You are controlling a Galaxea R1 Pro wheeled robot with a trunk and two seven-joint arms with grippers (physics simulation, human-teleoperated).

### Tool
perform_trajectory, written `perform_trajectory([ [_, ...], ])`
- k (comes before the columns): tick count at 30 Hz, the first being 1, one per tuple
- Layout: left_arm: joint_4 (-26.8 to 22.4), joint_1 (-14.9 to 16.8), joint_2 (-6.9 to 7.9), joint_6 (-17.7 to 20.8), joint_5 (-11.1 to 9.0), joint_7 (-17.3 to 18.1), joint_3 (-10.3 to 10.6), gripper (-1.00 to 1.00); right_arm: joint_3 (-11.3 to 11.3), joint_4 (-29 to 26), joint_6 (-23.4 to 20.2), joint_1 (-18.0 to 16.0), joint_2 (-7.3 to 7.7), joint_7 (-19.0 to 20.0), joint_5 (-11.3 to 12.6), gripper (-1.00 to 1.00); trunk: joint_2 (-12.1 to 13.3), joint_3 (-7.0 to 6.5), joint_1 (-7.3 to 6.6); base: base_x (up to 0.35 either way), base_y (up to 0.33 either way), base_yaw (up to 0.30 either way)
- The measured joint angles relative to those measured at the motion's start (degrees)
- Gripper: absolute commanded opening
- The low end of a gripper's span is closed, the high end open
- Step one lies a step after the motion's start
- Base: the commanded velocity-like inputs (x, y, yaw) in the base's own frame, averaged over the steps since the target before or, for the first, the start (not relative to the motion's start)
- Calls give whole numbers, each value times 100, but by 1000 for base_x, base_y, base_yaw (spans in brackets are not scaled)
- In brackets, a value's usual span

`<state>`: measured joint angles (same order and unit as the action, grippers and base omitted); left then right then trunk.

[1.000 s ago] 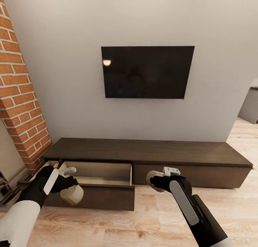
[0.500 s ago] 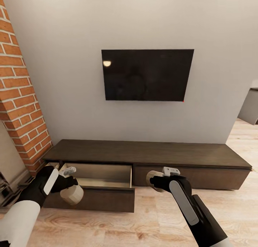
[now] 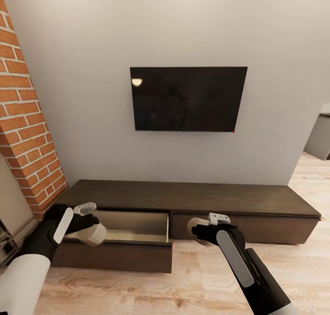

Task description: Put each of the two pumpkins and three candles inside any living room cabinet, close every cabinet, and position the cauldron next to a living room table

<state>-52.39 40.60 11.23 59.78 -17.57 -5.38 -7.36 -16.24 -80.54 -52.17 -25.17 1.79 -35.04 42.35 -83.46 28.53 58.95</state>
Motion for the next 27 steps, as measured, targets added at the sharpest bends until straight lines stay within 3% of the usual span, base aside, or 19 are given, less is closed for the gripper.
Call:
perform_trajectory([
  [7,-111,-3,-26,0,2,-6,0,-100,-6,0,-3,1,0,0,-1,-100,82,-36,-44,0,0,-5],
  [12,-116,-2,-30,-1,-5,-6,1,-100,-2,-1,-2,1,1,1,-1,-100,82,-43,-44,7,57,-172],
  [22,-117,7,4,2,3,-1,-6,-100,3,0,0,2,3,9,19,-100,82,-70,-45,33,266,-261],
  [27,-118,6,9,3,3,1,-9,-100,2,1,0,1,2,8,8,-100,82,-76,-44,2,305,-89],
])
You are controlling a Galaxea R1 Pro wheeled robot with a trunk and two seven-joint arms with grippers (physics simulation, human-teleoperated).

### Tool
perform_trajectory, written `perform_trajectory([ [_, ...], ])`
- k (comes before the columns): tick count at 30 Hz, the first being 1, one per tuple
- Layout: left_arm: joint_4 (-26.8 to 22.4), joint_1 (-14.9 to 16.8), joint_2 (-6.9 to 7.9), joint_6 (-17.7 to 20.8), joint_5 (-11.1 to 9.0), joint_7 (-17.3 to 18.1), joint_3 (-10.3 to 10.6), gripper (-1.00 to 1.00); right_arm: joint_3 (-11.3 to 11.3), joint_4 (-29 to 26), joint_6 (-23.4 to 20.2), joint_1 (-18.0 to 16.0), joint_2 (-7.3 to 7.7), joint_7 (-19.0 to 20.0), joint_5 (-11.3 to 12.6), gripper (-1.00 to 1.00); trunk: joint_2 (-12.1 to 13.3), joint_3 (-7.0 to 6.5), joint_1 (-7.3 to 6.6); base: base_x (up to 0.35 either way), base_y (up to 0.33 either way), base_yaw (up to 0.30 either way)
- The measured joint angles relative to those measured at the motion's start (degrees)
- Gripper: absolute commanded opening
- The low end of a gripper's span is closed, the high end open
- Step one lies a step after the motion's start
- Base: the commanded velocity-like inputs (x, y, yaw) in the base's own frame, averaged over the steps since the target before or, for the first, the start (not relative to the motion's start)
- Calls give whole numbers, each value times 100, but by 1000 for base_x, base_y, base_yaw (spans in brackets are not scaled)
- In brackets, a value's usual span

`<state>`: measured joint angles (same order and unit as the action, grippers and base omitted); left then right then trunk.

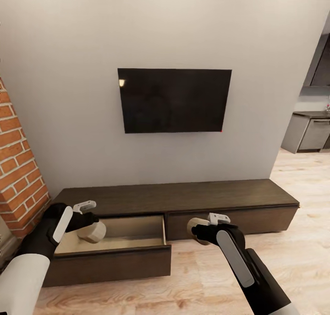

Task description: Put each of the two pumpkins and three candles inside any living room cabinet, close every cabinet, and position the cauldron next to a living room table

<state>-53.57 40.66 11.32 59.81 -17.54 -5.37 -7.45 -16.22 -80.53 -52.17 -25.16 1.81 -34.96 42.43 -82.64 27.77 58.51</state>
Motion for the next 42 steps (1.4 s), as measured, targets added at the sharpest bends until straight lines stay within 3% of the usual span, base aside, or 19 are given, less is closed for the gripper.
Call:
perform_trajectory([
  [8,9,-1,1,1,18,0,0,-100,-24,0,4,0,-3,-1,8,-100,0,-1,-1,44,276,-10],
  [16,70,7,2,-3,15,4,1,-100,-42,-1,-3,-1,-14,-6,-5,-100,-1,-1,-2,179,-16,-1],
  [21,91,7,-8,-3,-1,8,9,-100,-289,0,1,0,-34,-37,15,-100,0,8,-1,159,-124,0],
  [24,96,9,-15,-4,10,9,15,-100,-479,-34,27,-1,-232,-41,105,-100,0,10,0,41,-33,0],
  [25,97,9,-19,-3,10,9,16,-100,-540,-21,-15,-2,-368,-65,10,-100,0,10,0,22,-18,0],
  [26,98,9,-19,-4,7,10,17,-100,-580,-1,32,-5,-466,-71,126,-100,0,10,0,14,-11,0],
  [27,97,9,-21,-3,13,9,18,-100,-642,103,-20,-30,-668,-106,11,-100,0,11,0,11,-9,0],
  [28,98,9,-24,-3,13,10,18,-100,-674,196,39,-73,-772,-129,136,-100,0,10,0,7,-6,0],
  [29,98,9,-27,-4,10,10,18,-100,-706,457,-6,-261,-915,-214,32,-100,0,10,0,6,-5,0],
  [32,98,8,-41,-4,6,10,18,-100,-758,1134,-24,-904,-1114,-340,26,-100,0,9,0,3,-2,0],
  [35,98,8,-48,-3,11,10,18,-100,-781,1683,-94,-1589,-1181,-413,608,-100,0,10,0,0,0,0],
  [36,99,8,-52,-3,15,10,19,-100,-784,1994,-101,-1871,-1181,-446,999,-100,1,10,0,0,0,0],
  [38,98,8,-56,-4,13,10,30,-100,-788,2545,-141,-2305,-1181,-570,1443,-100,1,10,0,0,0,0],
  [40,98,8,-58,-3,12,10,64,-100,-792,2961,-137,-2599,-1181,-727,1814,-100,0,10,0,0,0,0],
  [42,98,8,-65,-3,12,10,85,-100,-793,3245,-139,-2750,-1181,-828,2031,-100,0,11,0,0,0,0],
])
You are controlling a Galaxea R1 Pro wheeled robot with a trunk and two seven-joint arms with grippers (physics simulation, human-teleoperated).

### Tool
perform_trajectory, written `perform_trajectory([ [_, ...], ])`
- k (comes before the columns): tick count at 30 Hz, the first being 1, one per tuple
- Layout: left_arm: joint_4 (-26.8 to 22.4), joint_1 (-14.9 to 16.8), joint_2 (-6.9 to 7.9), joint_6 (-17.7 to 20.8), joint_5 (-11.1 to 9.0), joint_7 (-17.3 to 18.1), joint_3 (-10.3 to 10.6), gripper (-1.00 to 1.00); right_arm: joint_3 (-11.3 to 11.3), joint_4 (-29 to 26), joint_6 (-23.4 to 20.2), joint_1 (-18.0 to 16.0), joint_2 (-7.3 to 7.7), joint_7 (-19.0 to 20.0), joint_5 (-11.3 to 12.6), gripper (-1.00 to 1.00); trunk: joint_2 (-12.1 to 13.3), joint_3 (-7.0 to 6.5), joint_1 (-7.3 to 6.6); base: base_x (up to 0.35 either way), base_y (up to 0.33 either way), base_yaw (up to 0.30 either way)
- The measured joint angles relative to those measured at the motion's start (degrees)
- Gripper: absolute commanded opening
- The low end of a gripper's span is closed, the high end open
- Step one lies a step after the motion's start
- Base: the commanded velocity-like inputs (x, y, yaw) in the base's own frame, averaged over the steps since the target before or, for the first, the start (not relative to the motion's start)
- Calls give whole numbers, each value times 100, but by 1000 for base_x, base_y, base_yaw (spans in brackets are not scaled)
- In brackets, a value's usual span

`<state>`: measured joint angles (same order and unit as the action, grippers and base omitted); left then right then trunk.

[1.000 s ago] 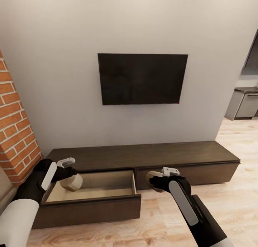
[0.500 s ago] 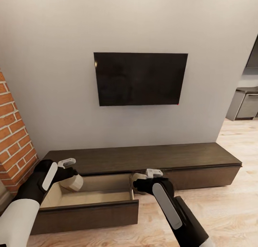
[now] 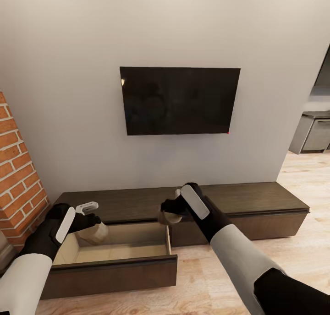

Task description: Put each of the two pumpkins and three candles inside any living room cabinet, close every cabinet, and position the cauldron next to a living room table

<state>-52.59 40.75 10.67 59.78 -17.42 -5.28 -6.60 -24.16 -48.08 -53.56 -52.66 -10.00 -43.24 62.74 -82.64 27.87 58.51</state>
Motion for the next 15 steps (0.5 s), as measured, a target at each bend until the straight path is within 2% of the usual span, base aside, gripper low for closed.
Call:
perform_trajectory([
  [4,0,0,-9,0,1,0,10,-100,-9,667,4,-115,0,-69,186,-100,0,1,0,0,0,0],
  [8,-1,0,-12,0,1,0,12,-100,-16,1285,97,-147,0,-52,242,-100,0,1,0,0,0,0],
  [13,1,1,-13,-1,1,0,11,-100,-71,1484,159,-143,0,-2,270,-100,0,0,0,2,1,0],
  [15,1,1,-14,0,-6,0,7,-100,-206,1493,166,-137,0,37,273,-100,0,0,-1,57,52,0],
])
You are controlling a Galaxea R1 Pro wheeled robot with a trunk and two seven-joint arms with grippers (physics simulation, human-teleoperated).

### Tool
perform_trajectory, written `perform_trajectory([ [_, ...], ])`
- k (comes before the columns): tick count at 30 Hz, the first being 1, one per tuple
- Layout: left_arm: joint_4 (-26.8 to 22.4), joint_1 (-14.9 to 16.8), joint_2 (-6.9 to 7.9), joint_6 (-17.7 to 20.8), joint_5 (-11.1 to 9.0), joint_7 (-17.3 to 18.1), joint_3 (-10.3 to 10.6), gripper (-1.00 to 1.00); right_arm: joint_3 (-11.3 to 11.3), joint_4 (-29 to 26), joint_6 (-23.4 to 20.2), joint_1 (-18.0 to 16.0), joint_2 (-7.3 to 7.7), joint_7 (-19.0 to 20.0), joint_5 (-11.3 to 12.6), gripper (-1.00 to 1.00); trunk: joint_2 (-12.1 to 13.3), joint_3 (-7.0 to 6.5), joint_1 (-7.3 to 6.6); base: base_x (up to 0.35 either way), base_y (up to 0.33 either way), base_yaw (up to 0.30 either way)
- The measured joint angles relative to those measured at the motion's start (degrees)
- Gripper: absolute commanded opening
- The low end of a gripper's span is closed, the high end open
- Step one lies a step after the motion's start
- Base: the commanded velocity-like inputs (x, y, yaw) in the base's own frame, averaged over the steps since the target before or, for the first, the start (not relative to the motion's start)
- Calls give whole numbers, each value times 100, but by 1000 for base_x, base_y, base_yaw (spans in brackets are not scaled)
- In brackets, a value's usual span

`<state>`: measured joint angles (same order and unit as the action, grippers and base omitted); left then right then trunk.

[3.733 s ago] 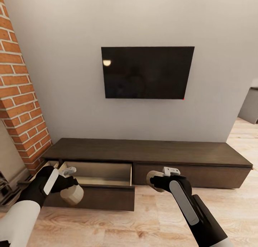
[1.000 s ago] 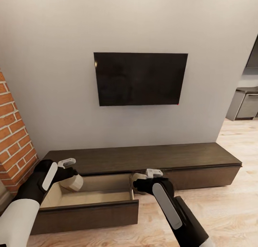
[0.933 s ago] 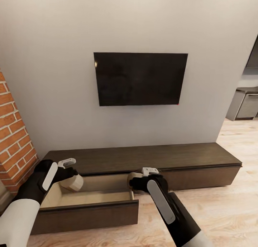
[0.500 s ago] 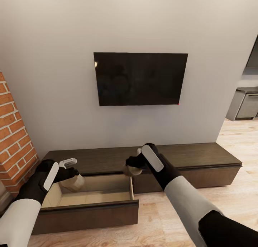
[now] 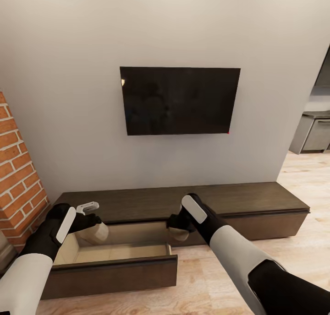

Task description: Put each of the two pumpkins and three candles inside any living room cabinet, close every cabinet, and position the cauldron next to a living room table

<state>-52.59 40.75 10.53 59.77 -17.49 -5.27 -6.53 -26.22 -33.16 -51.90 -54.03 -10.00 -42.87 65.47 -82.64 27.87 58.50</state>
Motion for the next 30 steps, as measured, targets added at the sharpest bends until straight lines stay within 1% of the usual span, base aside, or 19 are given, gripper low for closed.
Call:
perform_trajectory([
  [1,0,0,0,0,4,0,-1,-100,-67,-3,6,1,0,29,8,-100,0,0,0,95,97,0],
  [2,0,0,2,1,4,0,1,-100,-237,-10,7,3,0,121,9,-100,0,0,-1,105,110,0],
  [3,0,0,3,1,9,0,2,-100,-341,-16,20,3,0,182,28,-100,0,0,-1,106,109,0],
  [4,0,0,4,0,13,0,4,-100,-556,-27,33,4,0,290,14,-100,0,0,-1,93,94,0],
  [5,0,0,3,0,13,0,4,-100,-662,-34,75,4,0,338,26,-100,0,0,-1,60,60,0],
  [6,1,0,2,0,13,0,5,-100,-833,-42,174,4,0,400,0,-100,0,0,0,48,48,8],
  [8,2,0,1,0,-1,0,5,-100,-990,-50,339,4,0,452,-2,-100,0,1,0,27,28,69],
  [10,5,0,5,0,1,0,6,-100,-1071,-53,434,4,0,478,6,-100,0,4,0,14,14,156],
  [13,7,0,3,0,5,0,11,-100,-1122,-55,493,5,0,496,8,-100,0,11,0,7,-2,209],
  [15,10,0,2,-1,19,0,65,-100,-1140,-57,515,5,0,502,15,-100,0,16,1,3,-73,240],
  [18,15,5,1,-2,0,0,290,-100,-1158,-68,529,4,0,507,14,-100,0,26,1,1,-116,251],
  [21,16,7,4,-1,7,9,388,-100,-1160,-76,533,5,0,509,13,-100,0,35,1,0,-64,233],
  [26,17,9,2,-1,11,14,442,-100,-1159,-82,533,4,0,514,8,-100,0,40,0,0,-49,79],
  [30,19,8,2,-3,6,10,451,-100,-1160,-82,534,4,0,513,10,-100,0,41,1,0,-220,13],
])
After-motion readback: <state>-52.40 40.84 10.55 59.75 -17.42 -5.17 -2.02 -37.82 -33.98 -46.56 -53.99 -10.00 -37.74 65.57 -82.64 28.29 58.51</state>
